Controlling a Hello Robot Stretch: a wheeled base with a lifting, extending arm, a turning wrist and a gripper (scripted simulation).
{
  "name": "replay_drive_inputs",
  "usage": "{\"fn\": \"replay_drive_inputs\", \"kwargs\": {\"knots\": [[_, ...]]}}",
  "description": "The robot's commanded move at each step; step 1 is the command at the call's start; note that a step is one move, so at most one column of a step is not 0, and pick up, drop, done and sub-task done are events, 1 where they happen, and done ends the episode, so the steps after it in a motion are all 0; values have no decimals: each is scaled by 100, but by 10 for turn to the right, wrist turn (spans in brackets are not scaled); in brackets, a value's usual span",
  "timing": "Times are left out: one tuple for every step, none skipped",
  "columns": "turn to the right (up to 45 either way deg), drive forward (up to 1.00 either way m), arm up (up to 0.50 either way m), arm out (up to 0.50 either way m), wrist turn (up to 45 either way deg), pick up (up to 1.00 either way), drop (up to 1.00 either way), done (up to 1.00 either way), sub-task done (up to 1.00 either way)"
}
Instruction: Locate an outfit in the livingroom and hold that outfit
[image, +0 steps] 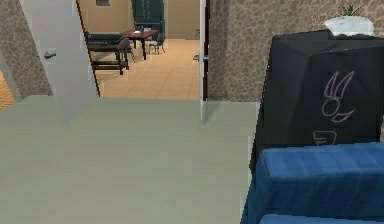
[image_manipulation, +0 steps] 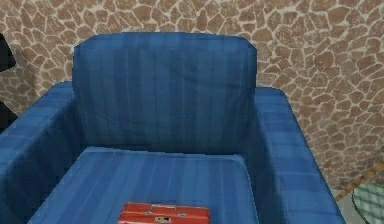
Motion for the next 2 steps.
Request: {"fn": "replay_drive_inputs", "kwargs": {"knots": [[0,0,0,4,0,0,0,0,0],[0,0,0,0,450,0,0,0,0]]}}
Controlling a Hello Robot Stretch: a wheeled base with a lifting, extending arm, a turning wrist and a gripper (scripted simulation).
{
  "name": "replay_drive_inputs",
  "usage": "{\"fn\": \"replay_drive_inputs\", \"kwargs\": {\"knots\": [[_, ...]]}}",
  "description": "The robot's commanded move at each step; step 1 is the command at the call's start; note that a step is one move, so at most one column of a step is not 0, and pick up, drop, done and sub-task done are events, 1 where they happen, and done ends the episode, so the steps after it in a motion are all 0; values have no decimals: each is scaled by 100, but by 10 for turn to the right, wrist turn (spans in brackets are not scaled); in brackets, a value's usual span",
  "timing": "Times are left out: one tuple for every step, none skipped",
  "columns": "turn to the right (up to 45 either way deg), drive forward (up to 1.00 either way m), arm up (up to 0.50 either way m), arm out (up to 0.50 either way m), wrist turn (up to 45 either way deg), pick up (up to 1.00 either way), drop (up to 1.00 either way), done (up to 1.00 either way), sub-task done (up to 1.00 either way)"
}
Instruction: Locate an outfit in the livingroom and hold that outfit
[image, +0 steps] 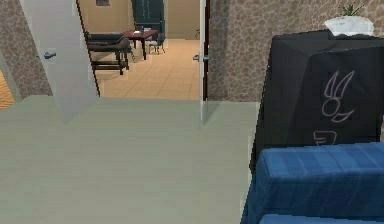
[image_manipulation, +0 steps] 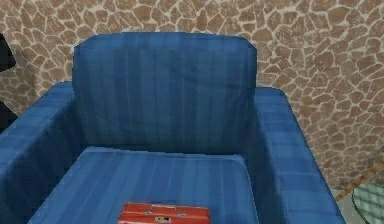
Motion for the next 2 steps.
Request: {"fn": "replay_drive_inputs", "kwargs": {"knots": [[0,0,0,0,450,0,0,0,0],[0,0,0,0,450,0,0,0,0]]}}
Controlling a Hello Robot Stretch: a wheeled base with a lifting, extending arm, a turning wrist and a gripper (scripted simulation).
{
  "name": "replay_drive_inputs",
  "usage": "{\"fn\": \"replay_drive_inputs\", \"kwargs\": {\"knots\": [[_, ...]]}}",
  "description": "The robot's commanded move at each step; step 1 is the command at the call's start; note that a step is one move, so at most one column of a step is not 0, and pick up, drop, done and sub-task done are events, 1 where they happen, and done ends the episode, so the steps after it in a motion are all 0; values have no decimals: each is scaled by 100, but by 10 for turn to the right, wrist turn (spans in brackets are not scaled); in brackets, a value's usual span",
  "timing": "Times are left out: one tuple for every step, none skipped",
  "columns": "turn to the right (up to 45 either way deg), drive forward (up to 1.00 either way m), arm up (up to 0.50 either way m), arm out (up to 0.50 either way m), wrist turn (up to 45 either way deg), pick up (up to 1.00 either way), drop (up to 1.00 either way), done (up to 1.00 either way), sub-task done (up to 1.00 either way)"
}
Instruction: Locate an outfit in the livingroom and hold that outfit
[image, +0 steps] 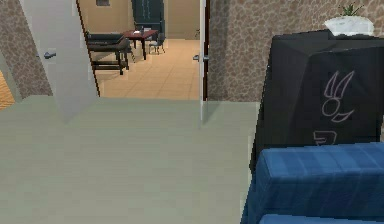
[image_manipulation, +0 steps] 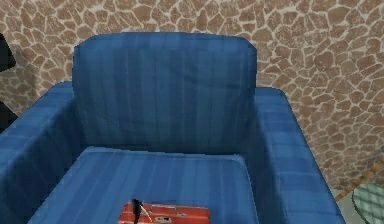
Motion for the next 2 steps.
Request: {"fn": "replay_drive_inputs", "kwargs": {"knots": [[0,0,0,0,450,0,0,0,0],[0,0,-30,0,0,0,0,0,0]]}}
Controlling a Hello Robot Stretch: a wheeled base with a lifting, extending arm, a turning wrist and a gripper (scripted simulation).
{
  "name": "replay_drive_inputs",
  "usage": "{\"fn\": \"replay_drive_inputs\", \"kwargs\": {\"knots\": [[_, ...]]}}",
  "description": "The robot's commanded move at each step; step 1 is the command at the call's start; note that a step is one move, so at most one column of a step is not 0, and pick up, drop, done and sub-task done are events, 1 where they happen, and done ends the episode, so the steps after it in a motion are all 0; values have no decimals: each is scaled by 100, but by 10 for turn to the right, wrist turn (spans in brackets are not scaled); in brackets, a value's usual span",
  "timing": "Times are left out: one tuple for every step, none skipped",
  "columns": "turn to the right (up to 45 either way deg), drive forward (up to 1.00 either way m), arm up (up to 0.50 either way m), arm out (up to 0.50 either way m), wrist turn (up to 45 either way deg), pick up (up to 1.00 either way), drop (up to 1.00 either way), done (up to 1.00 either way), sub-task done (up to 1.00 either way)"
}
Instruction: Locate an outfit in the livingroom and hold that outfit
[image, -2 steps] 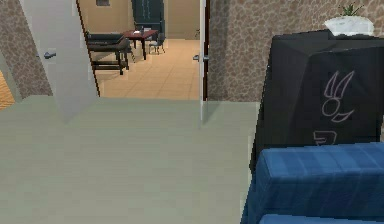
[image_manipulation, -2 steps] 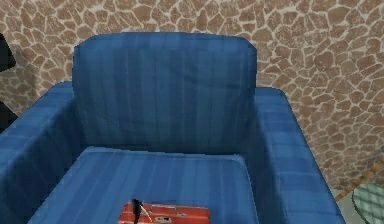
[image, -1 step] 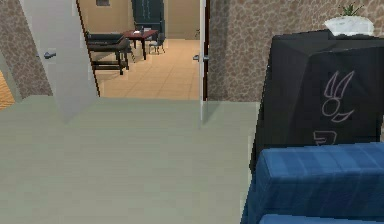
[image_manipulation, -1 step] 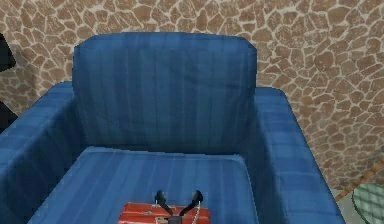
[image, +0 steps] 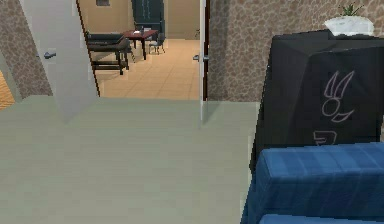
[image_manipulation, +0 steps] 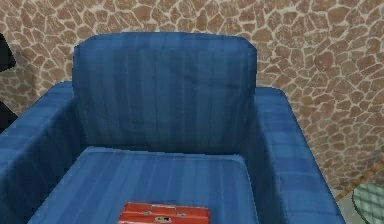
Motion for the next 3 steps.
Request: {"fn": "replay_drive_inputs", "kwargs": {"knots": [[0,0,0,0,0,100,0,0,0],[0,0,10,0,0,0,0,0,0],[0,0,0,0,0,0,0,100,0]]}}
